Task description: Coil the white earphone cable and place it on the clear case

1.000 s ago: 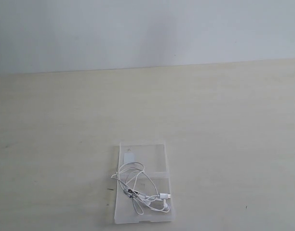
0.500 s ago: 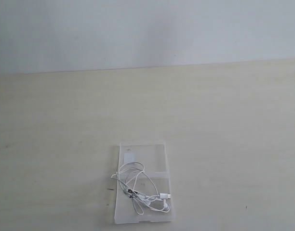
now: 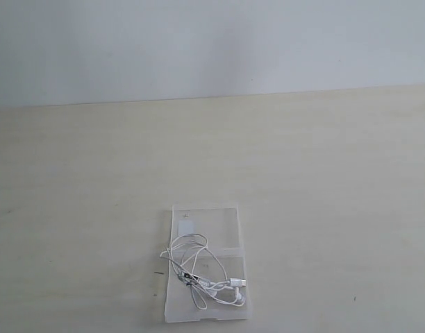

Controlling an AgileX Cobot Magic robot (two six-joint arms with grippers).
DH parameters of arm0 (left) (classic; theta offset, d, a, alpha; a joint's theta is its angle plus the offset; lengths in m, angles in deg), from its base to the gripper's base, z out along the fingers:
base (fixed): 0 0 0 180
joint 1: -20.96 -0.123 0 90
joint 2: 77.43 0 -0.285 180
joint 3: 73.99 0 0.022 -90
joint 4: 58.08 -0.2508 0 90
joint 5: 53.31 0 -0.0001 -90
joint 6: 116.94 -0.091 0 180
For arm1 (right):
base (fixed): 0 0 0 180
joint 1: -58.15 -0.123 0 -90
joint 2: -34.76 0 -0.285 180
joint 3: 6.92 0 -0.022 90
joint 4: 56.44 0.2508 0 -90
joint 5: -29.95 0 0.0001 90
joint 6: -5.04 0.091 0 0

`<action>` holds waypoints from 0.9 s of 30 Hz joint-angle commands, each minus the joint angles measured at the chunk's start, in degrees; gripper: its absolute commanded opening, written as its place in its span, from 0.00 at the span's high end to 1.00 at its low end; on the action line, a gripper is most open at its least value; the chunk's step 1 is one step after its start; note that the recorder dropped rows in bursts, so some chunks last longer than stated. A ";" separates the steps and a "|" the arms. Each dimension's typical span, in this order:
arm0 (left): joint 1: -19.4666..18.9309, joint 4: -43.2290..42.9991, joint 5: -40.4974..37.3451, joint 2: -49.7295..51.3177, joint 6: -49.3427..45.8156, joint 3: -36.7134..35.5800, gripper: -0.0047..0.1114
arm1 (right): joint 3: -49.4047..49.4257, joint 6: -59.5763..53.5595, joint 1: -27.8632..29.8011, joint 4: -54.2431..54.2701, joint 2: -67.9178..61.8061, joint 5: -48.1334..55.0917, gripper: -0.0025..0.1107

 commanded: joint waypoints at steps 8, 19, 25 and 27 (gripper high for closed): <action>-16.64 3.67 22.41 -19.37 0.17 -13.60 0.96 | 0.32 0.02 0.19 0.14 0.34 -0.75 0.98; -16.77 3.80 23.69 -18.29 -5.87 -14.89 0.96 | 0.32 0.02 0.19 -0.10 0.34 -0.64 0.98; -16.77 21.37 20.26 -18.29 -34.94 -20.23 0.96 | 0.32 0.02 0.19 -0.10 0.34 -0.64 0.98; -16.77 30.68 19.32 -18.29 -42.90 -21.33 0.96 | 0.32 0.02 0.19 -0.10 0.34 -0.64 0.98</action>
